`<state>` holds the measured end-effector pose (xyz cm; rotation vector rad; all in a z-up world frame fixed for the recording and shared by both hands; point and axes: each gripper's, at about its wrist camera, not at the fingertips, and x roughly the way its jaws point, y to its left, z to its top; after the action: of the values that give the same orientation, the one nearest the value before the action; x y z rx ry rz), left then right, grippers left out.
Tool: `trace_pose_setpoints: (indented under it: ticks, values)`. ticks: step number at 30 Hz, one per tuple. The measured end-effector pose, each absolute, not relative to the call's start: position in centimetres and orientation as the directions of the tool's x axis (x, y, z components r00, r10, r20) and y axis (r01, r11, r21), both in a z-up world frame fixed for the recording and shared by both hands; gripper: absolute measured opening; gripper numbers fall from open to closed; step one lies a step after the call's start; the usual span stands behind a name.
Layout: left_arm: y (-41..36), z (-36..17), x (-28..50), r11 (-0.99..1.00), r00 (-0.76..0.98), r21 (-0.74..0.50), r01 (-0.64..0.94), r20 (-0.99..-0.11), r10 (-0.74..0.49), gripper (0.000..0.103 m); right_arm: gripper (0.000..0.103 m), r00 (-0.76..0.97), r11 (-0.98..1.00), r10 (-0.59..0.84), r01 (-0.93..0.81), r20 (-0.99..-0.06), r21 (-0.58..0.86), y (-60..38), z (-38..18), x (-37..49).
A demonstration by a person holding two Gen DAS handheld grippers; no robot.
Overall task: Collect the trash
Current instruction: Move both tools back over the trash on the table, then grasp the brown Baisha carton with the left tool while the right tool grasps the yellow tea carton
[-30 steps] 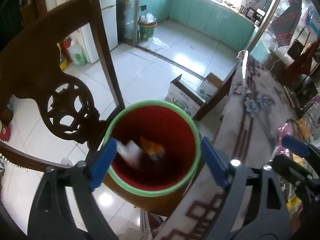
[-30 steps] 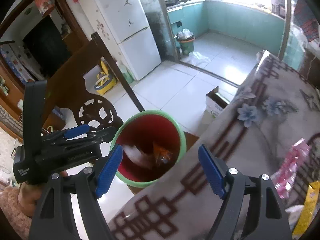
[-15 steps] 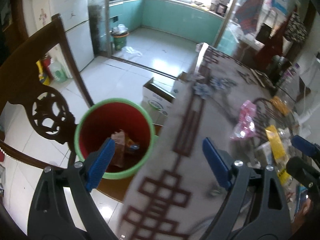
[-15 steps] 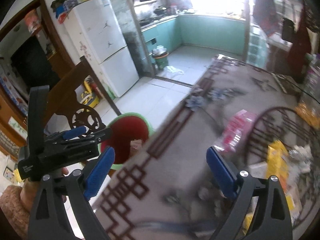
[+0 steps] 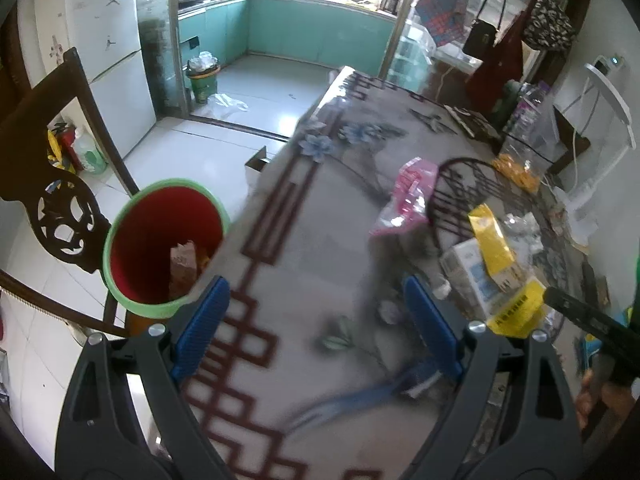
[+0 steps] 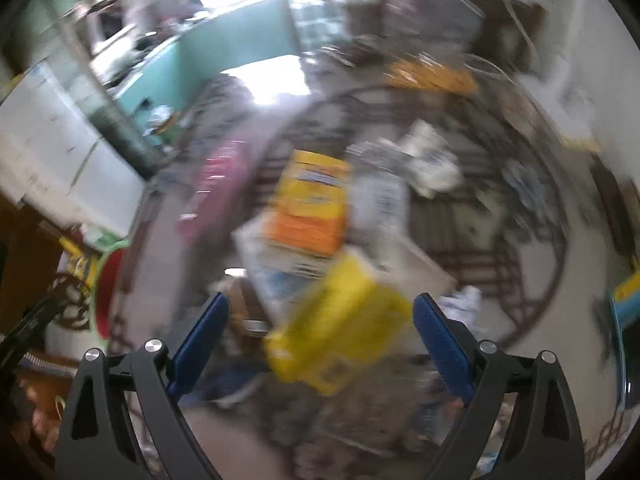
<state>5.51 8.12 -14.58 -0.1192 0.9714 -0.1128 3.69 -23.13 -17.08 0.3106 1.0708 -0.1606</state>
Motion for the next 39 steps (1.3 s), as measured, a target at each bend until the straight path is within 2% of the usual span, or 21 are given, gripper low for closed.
trace_pose_setpoints:
  ticks: [9,11,20,21,22,23,25,27,31,33,35,36,37,39]
  values:
    - [5.9,-15.0,3.7,0.99,0.547,-0.138,0.041,-0.826,-0.137,0.087,0.09,0.379,0.929,0.095,0.298,-0.92,0.219,-25.5,-21.1,4.5]
    - [5.7,-14.8,3.4,0.99,0.549,-0.139,0.033,-0.825,-0.134,0.087,0.095,0.378,0.935,0.087,0.287,-0.922,0.206,-25.4,-21.5,4.7]
    - [3.5,-14.8,3.3,0.991,0.54,-0.13,0.043,-0.831,-0.133,0.087,0.096,0.372,0.984,0.066,0.13,-0.926,0.123,-23.3,-22.3,6.8]
    - [3.3,-14.9,3.4,0.991,0.539,-0.128,0.05,-0.832,-0.134,0.087,0.092,0.372,0.988,0.065,0.105,-0.926,0.112,-22.9,-22.4,6.9]
    - [2.8,-14.9,3.4,0.99,0.536,-0.125,0.059,-0.833,-0.137,0.087,0.081,0.372,0.991,0.064,0.082,-0.926,0.102,-22.6,-22.4,6.9]
    - [2.4,-15.0,3.5,0.99,0.533,-0.123,0.065,-0.835,-0.139,0.087,0.077,0.379,0.992,0.076,0.068,-0.922,0.11,-22.4,-22.2,6.9]
    - [1.6,-15.4,3.8,0.989,0.521,-0.124,0.077,-0.841,-0.146,0.089,0.06,0.405,0.987,0.119,0.055,-0.907,0.153,-22.7,-21.5,6.9]
    - [0.4,-16.5,4.3,0.988,0.493,-0.123,0.095,-0.856,-0.154,0.089,0.049,0.425,0.98,0.152,0.055,-0.892,0.193,-23.3,-20.9,6.8]
    - [-1.8,-19.1,5.3,0.981,0.417,-0.133,0.142,-0.891,-0.181,0.089,0.043,0.469,0.974,0.164,0.062,-0.868,0.217,-24.5,-19.6,6.4]
    - [-2.9,-20.7,6.2,0.976,0.367,-0.162,0.148,-0.907,-0.206,0.089,0.043,0.482,0.974,0.164,0.059,-0.86,0.219,-24.9,-19.0,6.3]
    - [-3.3,-21.7,6.9,0.974,0.337,-0.184,0.135,-0.916,-0.22,0.089,0.052,0.505,0.971,0.165,0.067,-0.847,0.23,-25.5,-18.4,6.1]
    - [-3.5,-22.2,7.4,0.973,0.326,-0.194,0.125,-0.918,-0.225,0.089,0.058,0.515,0.97,0.163,0.074,-0.842,0.232,-25.8,-18.1,6.0]
    - [-3.8,-22.8,8.0,0.973,0.315,-0.203,0.111,-0.921,-0.229,0.089,0.07,0.524,0.969,0.156,0.085,-0.838,0.233,-26.3,-17.8,6.0]
    - [-4.5,-23.7,9.0,0.977,0.311,-0.192,0.095,-0.926,-0.212,0.089,0.08,0.541,0.966,0.137,0.111,-0.83,0.232,-27.1,-17.4,5.8]
